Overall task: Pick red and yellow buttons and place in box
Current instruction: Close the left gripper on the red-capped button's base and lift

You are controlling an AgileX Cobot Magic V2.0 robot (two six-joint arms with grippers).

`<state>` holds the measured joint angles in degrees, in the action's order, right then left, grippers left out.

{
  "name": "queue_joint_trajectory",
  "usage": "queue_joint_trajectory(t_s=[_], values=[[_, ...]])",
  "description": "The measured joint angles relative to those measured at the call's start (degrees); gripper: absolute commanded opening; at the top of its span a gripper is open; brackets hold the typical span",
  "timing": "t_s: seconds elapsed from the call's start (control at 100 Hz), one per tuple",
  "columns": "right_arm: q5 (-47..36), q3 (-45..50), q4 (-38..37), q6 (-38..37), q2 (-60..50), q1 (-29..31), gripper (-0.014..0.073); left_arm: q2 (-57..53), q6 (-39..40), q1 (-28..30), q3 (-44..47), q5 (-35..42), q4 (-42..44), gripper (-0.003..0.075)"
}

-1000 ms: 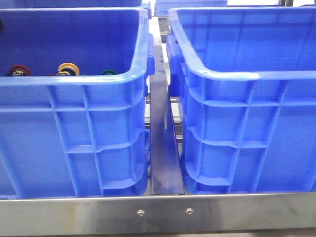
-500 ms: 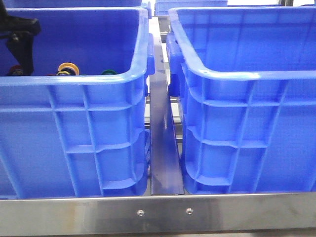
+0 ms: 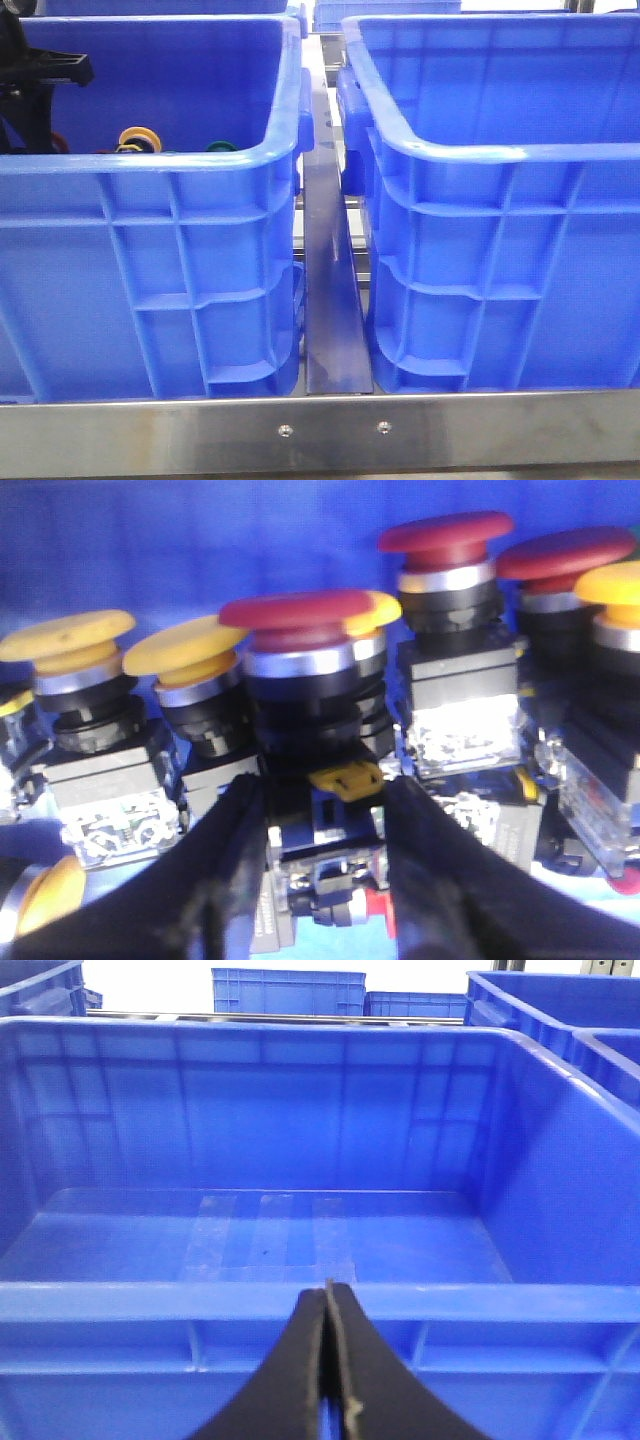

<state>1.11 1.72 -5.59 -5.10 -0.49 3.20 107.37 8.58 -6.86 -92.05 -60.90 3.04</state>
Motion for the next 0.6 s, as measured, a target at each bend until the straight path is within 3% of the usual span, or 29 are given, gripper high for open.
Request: queue_joint_trajectory(t_s=[0.32, 0.6], values=[[0.0, 0.0, 0.0, 0.0, 0.0, 0.0, -0.0068, -1.2, 0.0, -0.1, 0.0, 1.0, 0.0, 0.0167], [0.0, 0.0, 0.0, 0.0, 0.0, 0.0, -0.0068, -10.3, -0.8, -0.1, 2.1, 2.1, -1.5, 0.0167]])
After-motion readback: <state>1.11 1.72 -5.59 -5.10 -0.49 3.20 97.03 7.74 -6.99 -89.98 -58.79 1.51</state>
